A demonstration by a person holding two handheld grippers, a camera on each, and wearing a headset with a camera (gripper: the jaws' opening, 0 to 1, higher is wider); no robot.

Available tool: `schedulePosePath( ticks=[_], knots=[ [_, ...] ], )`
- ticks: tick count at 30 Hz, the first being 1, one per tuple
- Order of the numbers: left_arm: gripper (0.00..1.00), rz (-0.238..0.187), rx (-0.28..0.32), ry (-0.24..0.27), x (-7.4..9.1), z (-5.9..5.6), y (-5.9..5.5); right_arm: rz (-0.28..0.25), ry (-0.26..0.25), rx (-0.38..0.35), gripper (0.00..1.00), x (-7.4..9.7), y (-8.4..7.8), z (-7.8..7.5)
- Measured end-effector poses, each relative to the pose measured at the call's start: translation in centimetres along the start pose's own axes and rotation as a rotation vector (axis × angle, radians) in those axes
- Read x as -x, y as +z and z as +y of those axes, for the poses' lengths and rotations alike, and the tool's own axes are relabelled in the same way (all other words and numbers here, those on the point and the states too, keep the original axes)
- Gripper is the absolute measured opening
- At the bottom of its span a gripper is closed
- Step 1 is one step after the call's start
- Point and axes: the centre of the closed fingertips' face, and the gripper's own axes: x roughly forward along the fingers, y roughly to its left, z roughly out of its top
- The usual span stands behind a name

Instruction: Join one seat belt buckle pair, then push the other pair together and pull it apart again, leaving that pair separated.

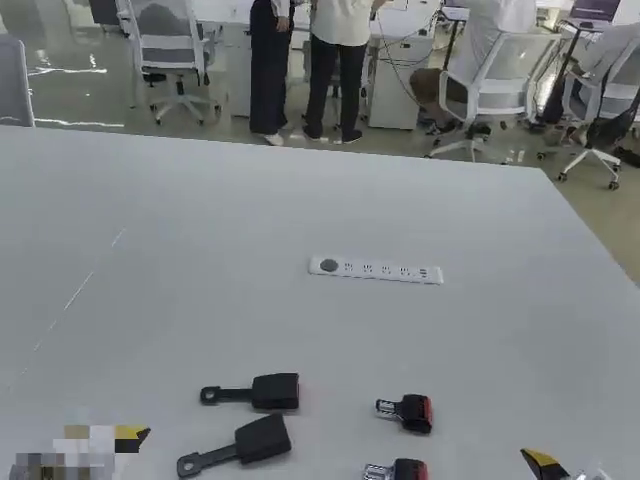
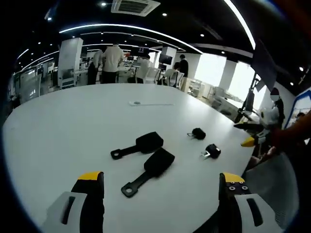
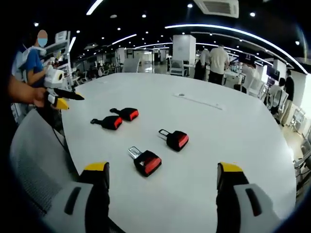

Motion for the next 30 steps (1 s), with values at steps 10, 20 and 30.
schedulePosePath(
  ticks=[10, 20, 30],
  knots=[
    [1.00, -0.005, 0.003, 0.002, 0.21, 0.35, 0.03, 0.002, 0.008, 0.004, 0.94, -0.02, 0.11, 0.34],
    [1.00, -0.003, -0.007, 0.000, 0.35, 0.59, 0.06, 0.000, 0.011, 0.010, 0.94, -0.12, 0.42, 0.56],
    [1.00, -0.009, 0.000, 0.006, 0.50, 0.97, -0.19, 0.002, 0.014, 0.014, 0.94, -0.21, 0.45, 0.84]
  ],
)
